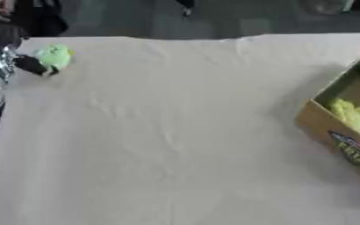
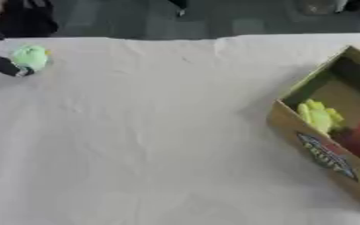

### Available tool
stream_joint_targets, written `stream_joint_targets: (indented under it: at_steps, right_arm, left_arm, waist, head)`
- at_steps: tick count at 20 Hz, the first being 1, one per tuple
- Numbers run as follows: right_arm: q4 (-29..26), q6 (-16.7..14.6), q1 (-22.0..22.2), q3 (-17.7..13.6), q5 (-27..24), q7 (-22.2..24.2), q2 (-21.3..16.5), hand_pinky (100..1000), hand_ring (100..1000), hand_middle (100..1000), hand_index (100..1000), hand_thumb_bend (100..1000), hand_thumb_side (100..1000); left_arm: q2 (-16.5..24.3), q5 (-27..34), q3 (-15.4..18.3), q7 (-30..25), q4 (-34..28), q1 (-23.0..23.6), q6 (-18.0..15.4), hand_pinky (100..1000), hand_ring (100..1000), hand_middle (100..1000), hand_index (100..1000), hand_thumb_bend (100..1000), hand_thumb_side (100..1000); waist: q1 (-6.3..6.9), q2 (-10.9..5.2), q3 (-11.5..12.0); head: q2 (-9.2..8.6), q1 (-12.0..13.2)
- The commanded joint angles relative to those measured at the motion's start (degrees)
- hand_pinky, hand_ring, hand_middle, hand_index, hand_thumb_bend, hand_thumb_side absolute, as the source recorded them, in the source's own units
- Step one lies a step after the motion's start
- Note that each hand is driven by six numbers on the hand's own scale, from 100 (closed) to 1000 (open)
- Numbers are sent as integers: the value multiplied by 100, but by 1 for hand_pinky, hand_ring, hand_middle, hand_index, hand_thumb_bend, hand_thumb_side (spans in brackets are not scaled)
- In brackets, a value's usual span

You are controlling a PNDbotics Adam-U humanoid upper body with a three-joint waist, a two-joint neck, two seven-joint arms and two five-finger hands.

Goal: Pick up the objects with one hand, pass them to the other hand, and then place them into the box on the other side of the table.

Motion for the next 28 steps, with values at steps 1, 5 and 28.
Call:
stream_joint_targets:
  at_steps: [1,5,28]
  right_arm:
    - [-118,-10,-41,-31,11,13,-99,1000,841,766,890,212,528]
    - [-118,2,-29,-22,14,20,-84,1000,841,766,890,212,530]
    - [-118,34,46,-14,-57,56,-55,1000,840,769,890,183,537]
  left_arm:
    - [117,-113,36,-173,34,-92,91,693,717,699,804,672,268]
    - [93,-287,48,-277,57,-79,155,693,718,699,775,581,201]
    - [116,-388,-99,771,-415,67,-148,552,566,531,509,286,100]
  waist:
    - [-6,-105,-13]
    - [-4,-103,-11]
    - [-39,-259,60]
  head:
    - [-58,16]
    - [-38,22]
    - [127,-147]
